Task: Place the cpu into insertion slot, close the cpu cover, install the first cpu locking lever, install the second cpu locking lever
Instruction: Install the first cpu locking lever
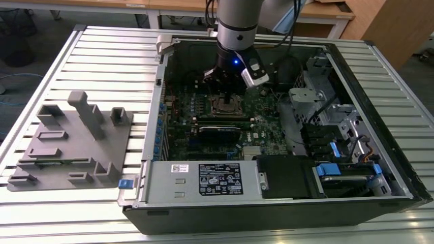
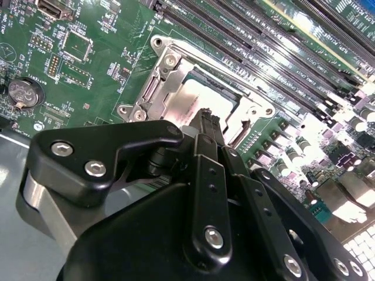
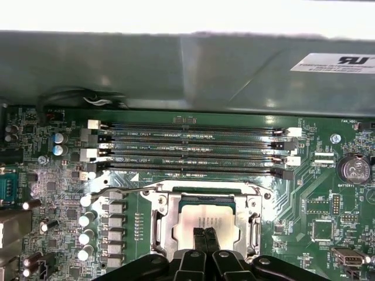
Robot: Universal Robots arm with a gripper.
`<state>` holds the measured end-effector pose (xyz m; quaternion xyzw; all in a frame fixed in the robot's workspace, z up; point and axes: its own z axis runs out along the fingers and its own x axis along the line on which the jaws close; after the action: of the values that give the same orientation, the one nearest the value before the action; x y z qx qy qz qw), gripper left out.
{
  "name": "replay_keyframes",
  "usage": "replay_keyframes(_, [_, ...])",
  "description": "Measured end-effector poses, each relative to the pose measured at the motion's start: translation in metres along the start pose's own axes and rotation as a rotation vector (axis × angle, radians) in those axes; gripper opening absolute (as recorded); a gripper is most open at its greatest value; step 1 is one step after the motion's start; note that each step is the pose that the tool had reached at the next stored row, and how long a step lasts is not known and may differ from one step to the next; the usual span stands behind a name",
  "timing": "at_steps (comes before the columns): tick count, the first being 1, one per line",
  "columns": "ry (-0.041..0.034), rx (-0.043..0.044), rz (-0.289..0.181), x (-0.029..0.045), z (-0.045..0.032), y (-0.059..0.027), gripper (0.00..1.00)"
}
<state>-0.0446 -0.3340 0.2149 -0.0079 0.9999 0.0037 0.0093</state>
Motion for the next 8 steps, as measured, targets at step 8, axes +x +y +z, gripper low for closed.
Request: replay_keyframes(8, [-0.0002, -0.0004, 0.000, -0.0001, -0.0026, 0.0001, 0.11])
